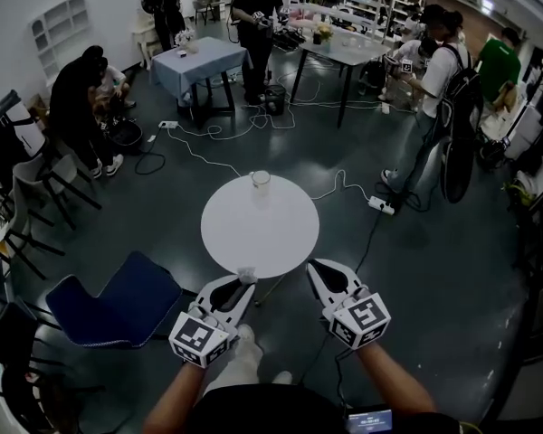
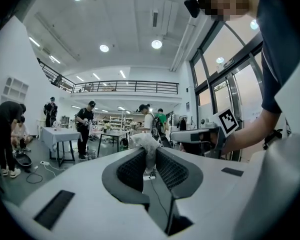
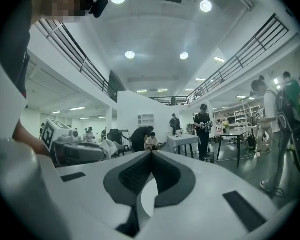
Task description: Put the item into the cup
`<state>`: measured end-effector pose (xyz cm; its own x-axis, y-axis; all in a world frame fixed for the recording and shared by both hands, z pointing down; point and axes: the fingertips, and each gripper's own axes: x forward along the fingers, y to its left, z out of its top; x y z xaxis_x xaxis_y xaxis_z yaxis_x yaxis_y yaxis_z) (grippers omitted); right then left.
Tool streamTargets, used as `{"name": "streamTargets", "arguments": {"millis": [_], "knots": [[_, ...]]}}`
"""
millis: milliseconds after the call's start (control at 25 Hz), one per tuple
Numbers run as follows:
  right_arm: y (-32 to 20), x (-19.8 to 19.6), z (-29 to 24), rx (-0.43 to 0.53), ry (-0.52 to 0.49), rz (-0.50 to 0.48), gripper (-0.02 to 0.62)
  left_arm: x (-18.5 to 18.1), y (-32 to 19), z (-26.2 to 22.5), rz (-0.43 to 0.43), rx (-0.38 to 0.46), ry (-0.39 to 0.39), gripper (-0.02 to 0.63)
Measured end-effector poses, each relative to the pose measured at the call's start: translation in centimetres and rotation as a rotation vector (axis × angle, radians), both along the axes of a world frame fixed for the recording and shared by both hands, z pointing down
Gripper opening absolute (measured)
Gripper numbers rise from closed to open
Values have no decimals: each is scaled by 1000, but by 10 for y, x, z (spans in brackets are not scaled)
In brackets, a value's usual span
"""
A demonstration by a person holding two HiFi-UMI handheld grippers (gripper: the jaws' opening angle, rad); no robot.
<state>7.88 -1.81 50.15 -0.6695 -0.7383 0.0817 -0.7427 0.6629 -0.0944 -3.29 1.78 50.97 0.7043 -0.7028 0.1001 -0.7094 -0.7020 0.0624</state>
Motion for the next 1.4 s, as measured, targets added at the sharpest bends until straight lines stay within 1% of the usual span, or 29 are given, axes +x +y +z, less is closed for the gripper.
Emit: {"name": "streamTargets", "arguments": {"millis": [280,480,680,880,1080,1200,1320,1400], "knots": [[-58,-4,7,-14,-1,16,15,-8,-61,5,5,-11,14,75],[-98,-17,6,-13,6,11,15,-14,-105,1,23,-42,81,75],[-130,-20,3,-22,13,16,17,-13,-138,-4,46,-40,78,75],[-167,-41,5,-34,31,29,17,-37,-177,-1,54,-57,84,75],[-193,-61,-3,-40,46,17,17,-54,-202,-2,72,-46,36,75],[-209,-71,-4,-37,65,19,17,-58,-214,-1,114,-2,5,75],[-227,-86,-2,-32,77,15,15,-63,-226,-3,174,18,20,75],[-241,-101,3,-33,84,16,17,-77,-241,3,185,20,18,75]]}}
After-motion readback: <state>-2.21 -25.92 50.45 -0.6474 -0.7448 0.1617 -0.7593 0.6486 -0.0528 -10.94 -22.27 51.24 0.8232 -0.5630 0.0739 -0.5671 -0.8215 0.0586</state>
